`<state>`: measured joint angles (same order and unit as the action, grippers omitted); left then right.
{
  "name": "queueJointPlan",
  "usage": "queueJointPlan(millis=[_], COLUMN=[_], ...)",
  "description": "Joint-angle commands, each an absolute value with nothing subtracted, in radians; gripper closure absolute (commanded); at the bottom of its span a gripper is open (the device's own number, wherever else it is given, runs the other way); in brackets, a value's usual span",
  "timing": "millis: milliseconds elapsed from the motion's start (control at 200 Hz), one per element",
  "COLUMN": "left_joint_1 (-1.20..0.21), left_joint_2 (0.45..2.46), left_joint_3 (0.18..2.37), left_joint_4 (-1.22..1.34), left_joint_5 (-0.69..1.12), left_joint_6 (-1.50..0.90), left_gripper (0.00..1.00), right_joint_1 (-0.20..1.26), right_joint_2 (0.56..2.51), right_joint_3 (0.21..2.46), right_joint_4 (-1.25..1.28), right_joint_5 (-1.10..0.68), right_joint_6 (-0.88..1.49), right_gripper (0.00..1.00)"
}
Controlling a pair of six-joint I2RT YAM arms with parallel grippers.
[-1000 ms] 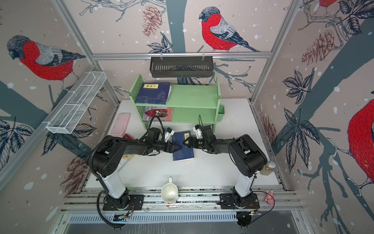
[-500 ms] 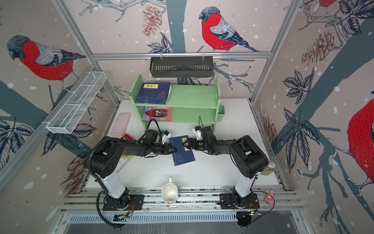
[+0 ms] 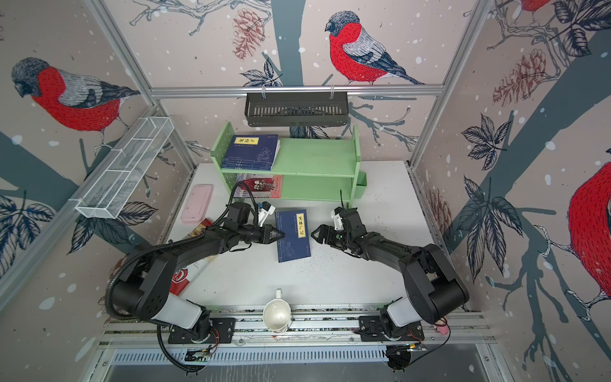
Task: Stacking books/files
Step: Pick up the book at the center of the table.
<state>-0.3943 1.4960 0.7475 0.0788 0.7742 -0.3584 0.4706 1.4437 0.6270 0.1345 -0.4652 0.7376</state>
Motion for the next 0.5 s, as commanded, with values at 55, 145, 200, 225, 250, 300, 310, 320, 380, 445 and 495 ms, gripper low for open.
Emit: queueJointPlan(millis=[55, 145, 200, 225, 250, 300, 310, 320, 380, 445, 495], left_joint_1=[-0.393, -0.393, -0.393, -0.393, -0.393, -0.393, -0.393, -0.393, -0.393, -0.393, -0.393], left_joint_2=[1.428, 1.364, 1.328, 1.315, 1.304, 1.286, 1.283, 1.279, 1.265, 1.254, 1.243], left_joint_3=[0.806, 0.812, 0.813, 0.817, 0.823, 0.840, 0.845, 0.850, 0.881, 0.919, 0.947], left_joint_4=[-0.155, -0.189, -0.186, -0.187, -0.189, -0.199, -0.204, -0.209, -0.243, -0.294, -0.331], left_joint_5=[0.850, 0.848, 0.835, 0.839, 0.847, 0.857, 0.857, 0.859, 0.886, 0.912, 0.938], left_joint_6=[-0.213, -0.179, -0.176, -0.171, -0.167, -0.167, -0.167, -0.167, -0.155, -0.132, -0.111], left_gripper=[1.00, 1.00, 1.00, 1.00, 1.00, 1.00, 1.00, 1.00, 1.00, 1.00, 1.00], right_joint_1=[0.465, 0.450, 0.437, 0.433, 0.430, 0.428, 0.428, 0.428, 0.428, 0.429, 0.429], right_joint_2=[1.368, 1.324, 1.298, 1.285, 1.271, 1.245, 1.231, 1.223, 1.185, 1.140, 1.099], right_joint_3=[0.645, 0.649, 0.649, 0.648, 0.648, 0.648, 0.649, 0.649, 0.654, 0.663, 0.668], right_joint_4=[-0.006, -0.050, -0.065, -0.071, -0.076, -0.085, -0.087, -0.089, -0.106, -0.138, -0.158], right_joint_5=[-0.424, -0.413, -0.413, -0.412, -0.411, -0.408, -0.408, -0.408, -0.408, -0.396, -0.389], right_joint_6=[0.724, 0.708, 0.704, 0.704, 0.703, 0.706, 0.707, 0.707, 0.710, 0.713, 0.716], right_gripper=[0.12, 0.12, 0.12, 0.12, 0.12, 0.13, 0.12, 0.12, 0.12, 0.12, 0.11])
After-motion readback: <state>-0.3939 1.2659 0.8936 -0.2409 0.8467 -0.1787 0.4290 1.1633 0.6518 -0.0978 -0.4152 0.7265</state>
